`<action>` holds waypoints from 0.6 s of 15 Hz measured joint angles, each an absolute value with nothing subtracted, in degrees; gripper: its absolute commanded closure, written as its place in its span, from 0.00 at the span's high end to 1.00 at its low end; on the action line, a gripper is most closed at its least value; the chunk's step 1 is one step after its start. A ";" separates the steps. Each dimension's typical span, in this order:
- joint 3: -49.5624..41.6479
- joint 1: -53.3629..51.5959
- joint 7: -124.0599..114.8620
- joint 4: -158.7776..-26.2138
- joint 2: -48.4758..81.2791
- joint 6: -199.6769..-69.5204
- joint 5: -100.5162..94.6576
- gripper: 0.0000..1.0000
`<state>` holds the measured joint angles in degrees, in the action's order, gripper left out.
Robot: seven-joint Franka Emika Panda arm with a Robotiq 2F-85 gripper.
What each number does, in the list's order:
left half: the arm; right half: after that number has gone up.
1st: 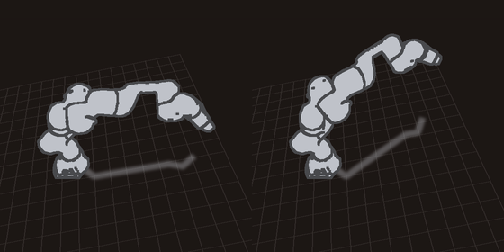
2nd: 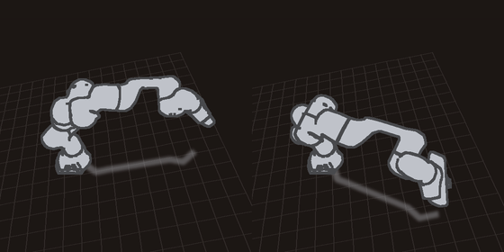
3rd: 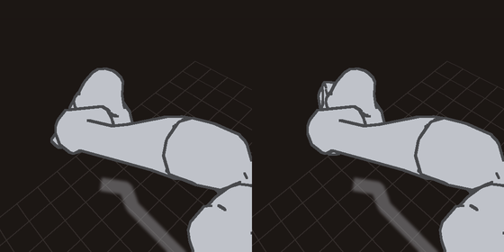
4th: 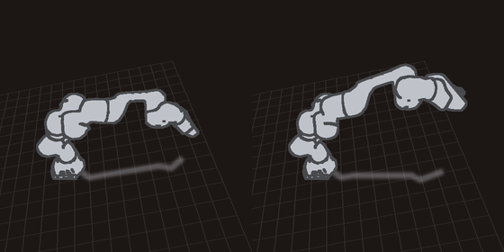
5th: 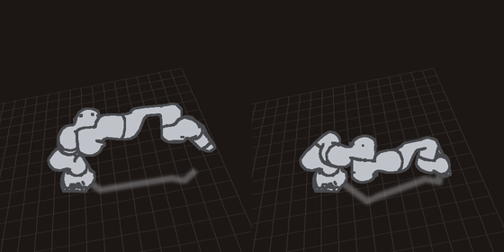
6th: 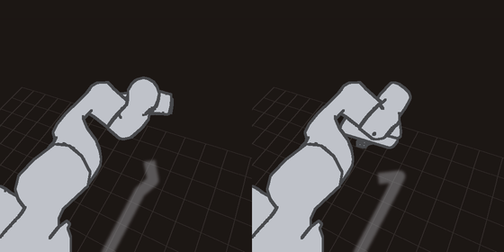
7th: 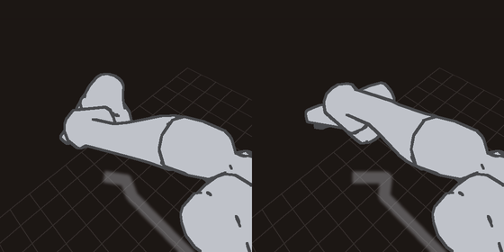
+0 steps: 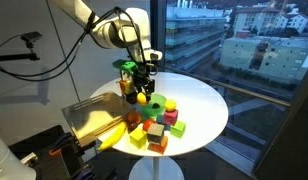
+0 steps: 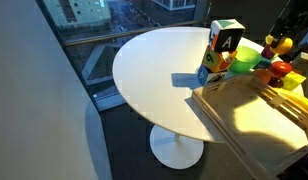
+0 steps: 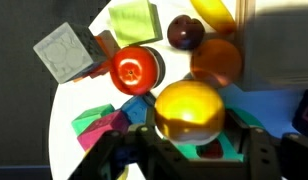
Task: Pick up the yellow fruit on top of the light green block and put it in the green bowl
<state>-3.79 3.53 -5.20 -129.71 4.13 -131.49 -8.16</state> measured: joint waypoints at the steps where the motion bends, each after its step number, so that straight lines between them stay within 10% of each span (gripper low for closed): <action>1: -3.55 3.25 -5.88 -128.77 4.77 -131.48 -8.16 0.43; 9: -2.91 1.17 -11.06 -121.10 11.97 -131.60 -8.16 0.43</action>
<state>-2.91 1.17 -11.06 -121.10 11.97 -131.60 -8.16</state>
